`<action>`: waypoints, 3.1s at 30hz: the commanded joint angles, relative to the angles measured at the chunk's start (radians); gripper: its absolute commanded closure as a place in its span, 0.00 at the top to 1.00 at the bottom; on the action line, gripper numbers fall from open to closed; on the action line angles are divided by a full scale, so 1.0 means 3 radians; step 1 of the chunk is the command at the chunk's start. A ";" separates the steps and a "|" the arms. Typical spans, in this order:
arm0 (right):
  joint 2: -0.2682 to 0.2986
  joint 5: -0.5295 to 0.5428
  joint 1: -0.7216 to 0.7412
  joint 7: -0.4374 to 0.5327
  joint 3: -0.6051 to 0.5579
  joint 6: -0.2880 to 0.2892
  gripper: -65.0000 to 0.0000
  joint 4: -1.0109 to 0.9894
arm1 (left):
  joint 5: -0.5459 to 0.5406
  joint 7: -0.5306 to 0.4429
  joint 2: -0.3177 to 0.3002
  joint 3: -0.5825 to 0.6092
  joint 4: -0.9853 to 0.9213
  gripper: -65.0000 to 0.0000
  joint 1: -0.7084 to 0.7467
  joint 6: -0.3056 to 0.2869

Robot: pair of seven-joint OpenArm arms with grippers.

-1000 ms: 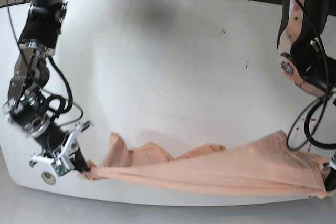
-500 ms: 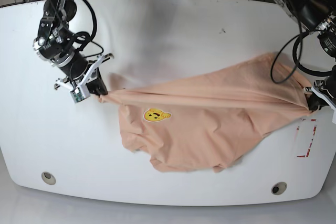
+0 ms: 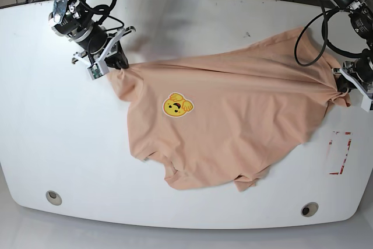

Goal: Fold the T-shirt properly
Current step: 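Lay the shirt flat on the table, dragging it with both grippers, then release the shirt and move the right gripper to the sleeve edge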

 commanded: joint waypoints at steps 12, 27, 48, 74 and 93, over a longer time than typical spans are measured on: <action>0.0022 0.0039 -0.0258 0.0088 0.0027 -0.0032 0.00 0.0068 | 0.0031 -0.0060 -0.0230 -0.0187 0.0064 0.00 0.0393 0.0000; -0.0044 -0.0089 -0.0314 0.0088 0.0021 -0.0037 0.00 0.0063 | 0.0036 -0.0060 -0.0230 -0.0269 0.0064 0.00 0.0700 0.0000; -0.0034 -0.0053 -0.0171 0.0083 0.0032 -0.0042 0.81 0.0073 | 0.0031 -0.0049 -0.0230 -0.0258 0.0069 0.61 0.0680 0.0000; 0.0145 -0.0084 0.1737 0.0073 0.0006 -0.0037 0.81 -0.1410 | 0.0031 -0.0049 -0.0225 -0.0442 0.0264 0.61 0.0680 0.0000; 0.0124 -0.0084 0.2729 0.0094 0.0001 -0.0016 0.81 -0.3000 | 0.0031 -0.0049 -0.0220 -0.0453 0.0264 0.61 0.0675 0.0000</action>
